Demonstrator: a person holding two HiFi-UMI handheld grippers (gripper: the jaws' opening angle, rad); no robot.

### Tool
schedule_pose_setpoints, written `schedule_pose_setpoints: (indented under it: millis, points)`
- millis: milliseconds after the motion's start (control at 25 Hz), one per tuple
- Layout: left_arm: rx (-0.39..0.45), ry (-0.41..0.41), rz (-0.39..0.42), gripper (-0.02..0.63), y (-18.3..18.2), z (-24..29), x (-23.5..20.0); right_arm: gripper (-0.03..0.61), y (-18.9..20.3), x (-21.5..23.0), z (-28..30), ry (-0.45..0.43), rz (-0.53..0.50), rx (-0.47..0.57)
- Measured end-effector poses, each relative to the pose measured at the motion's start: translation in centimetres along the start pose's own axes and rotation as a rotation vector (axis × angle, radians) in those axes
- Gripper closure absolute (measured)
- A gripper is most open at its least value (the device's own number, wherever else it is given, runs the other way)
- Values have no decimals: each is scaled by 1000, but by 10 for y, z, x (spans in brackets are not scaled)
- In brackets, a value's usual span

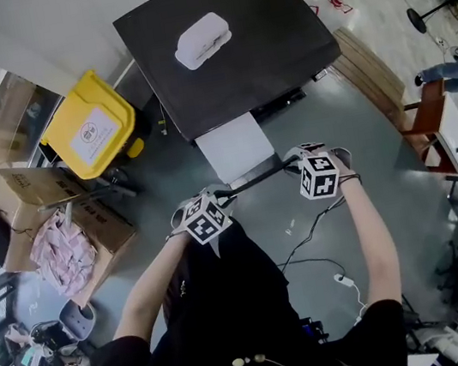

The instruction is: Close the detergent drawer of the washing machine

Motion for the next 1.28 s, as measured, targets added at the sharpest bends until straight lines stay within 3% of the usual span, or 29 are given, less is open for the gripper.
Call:
schedule_pose_setpoints:
  millis: [1280]
  points:
    - [81, 21, -52, 564, -6, -2, -9, 526, -1, 9, 3, -47, -15, -1]
Point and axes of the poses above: the fingertips, and each gripper's own axes: z forward along the fingers, x to its right, y out of its underside, the point moved 1 cm from there along -z, backward along the fingers, and after that the axes turned 10 degrees about y, right-handed, at the moved point
